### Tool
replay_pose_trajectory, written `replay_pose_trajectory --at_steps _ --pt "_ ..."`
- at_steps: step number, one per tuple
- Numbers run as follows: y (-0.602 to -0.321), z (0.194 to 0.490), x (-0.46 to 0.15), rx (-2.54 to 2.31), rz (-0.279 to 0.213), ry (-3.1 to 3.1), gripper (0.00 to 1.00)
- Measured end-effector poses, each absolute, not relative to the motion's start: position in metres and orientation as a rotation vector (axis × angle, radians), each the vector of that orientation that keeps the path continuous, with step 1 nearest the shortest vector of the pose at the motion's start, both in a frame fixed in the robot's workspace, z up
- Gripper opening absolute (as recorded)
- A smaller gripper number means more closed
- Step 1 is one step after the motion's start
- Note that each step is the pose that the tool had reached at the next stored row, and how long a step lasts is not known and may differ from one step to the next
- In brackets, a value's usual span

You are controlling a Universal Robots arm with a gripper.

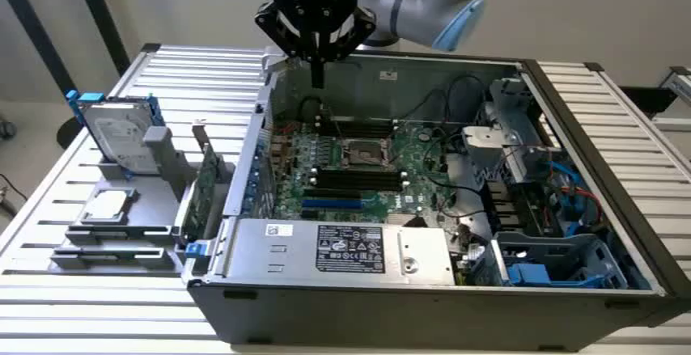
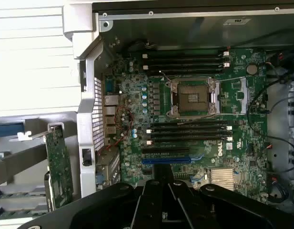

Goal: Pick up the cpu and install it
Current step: 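Reach for the cpu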

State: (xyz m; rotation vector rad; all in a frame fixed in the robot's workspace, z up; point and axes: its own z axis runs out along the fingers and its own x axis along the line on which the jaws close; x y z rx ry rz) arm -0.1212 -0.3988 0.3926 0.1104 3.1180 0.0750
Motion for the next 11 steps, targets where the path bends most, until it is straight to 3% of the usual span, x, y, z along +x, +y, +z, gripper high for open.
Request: replay_pose_trajectory --at_steps 11 --pt "-0.3988 0.3926 -0.1212 0.11 0.075 3.118 0.11"
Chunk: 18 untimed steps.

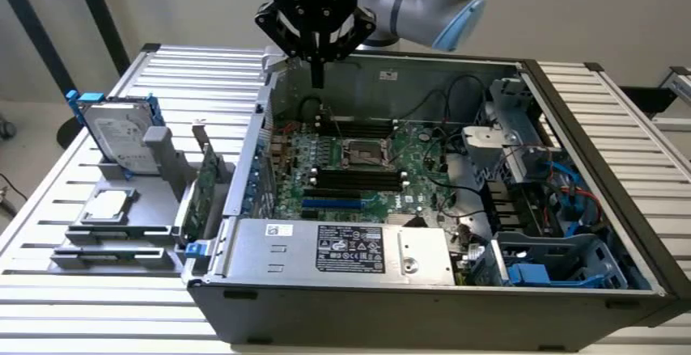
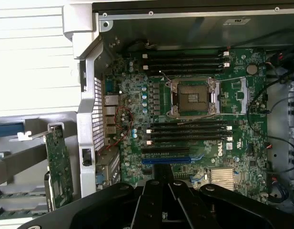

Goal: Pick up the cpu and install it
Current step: 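Reach for the cpu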

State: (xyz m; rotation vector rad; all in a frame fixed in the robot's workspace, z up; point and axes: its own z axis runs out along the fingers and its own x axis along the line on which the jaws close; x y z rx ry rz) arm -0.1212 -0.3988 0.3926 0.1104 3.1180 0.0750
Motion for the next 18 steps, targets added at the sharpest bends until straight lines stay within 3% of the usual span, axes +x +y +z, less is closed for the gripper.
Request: replay_pose_trajectory --at_steps 18 --pt "-0.398 0.384 -0.191 0.112 0.069 3.143 0.11"
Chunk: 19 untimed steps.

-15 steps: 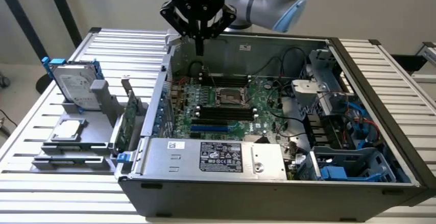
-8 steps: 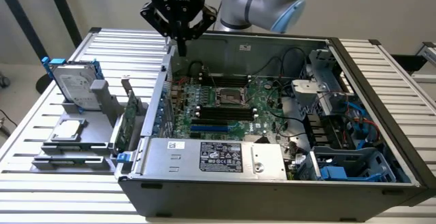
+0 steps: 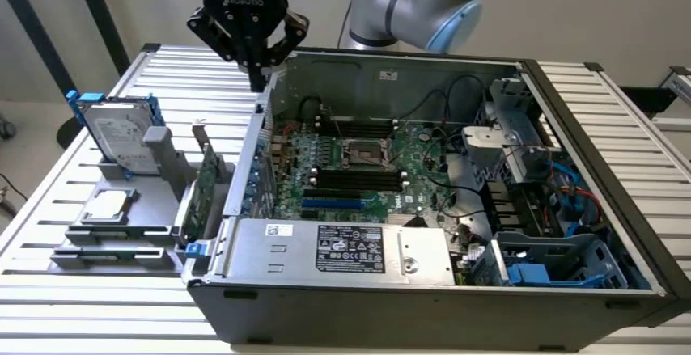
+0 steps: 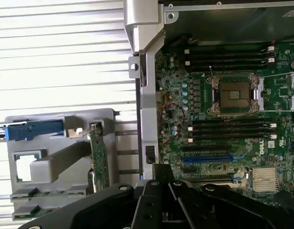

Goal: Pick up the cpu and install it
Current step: 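Reach for the cpu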

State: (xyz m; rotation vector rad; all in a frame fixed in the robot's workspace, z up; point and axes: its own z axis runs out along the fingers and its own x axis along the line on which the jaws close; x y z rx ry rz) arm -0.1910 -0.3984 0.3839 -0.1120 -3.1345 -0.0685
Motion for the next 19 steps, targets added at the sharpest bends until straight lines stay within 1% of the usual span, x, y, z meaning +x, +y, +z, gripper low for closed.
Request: replay_pose_trajectory --at_steps 19 --pt "-0.398 0.371 -0.277 -0.112 -0.057 -3.11 0.11"
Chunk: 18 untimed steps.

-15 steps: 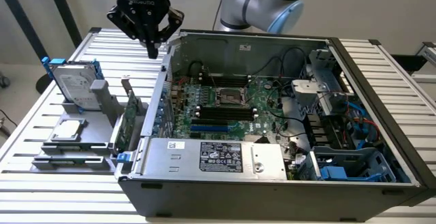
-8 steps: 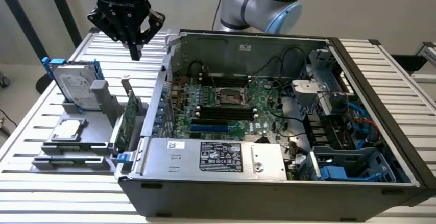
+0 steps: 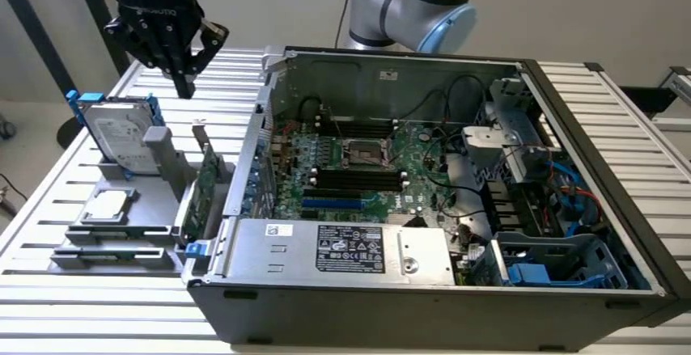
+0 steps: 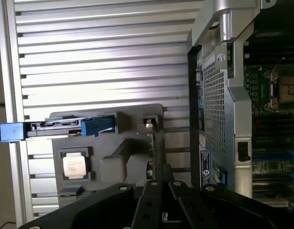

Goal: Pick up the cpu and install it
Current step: 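Reach for the cpu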

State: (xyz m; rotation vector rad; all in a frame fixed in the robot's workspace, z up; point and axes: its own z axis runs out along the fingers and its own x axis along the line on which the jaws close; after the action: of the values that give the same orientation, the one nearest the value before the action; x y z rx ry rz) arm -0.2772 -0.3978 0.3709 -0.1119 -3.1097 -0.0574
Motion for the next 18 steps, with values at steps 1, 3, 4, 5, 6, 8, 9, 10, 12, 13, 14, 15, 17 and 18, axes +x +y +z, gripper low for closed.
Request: replay_pose_trajectory --at_steps 1,3,4,5,6,8,9,10,12,13,14,15,17,18 --pt "-0.398 0.37 -0.282 -0.112 -0.057 -3.109 0.11" --pt "-0.398 0.369 -0.291 -0.112 -0.056 -3.107 0.11" --pt "-0.398 0.368 -0.295 -0.112 -0.055 -3.106 0.11" --pt "-0.398 0.367 -0.3 -0.112 -0.054 -3.105 0.11" --pt "-0.398 0.366 -0.305 -0.112 -0.054 -3.104 0.11" --pt "-0.398 0.365 -0.314 -0.112 -0.053 -3.102 0.11" --pt "-0.398 0.364 -0.318 -0.112 -0.052 -3.101 0.11" --pt "-0.398 0.364 -0.323 -0.112 -0.052 -3.101 0.11" --pt "-0.398 0.362 -0.332 -0.112 -0.051 -3.099 0.11" --pt "-0.398 0.361 -0.336 -0.112 -0.05 -3.098 0.11" --pt "-0.397 0.361 -0.341 -0.112 -0.049 -3.097 0.11" --pt "-0.397 0.36 -0.346 -0.112 -0.049 -3.096 0.11" --pt "-0.397 0.358 -0.355 -0.112 -0.048 -3.094 0.11" --pt "-0.397 0.358 -0.359 -0.112 -0.047 -3.093 0.11"
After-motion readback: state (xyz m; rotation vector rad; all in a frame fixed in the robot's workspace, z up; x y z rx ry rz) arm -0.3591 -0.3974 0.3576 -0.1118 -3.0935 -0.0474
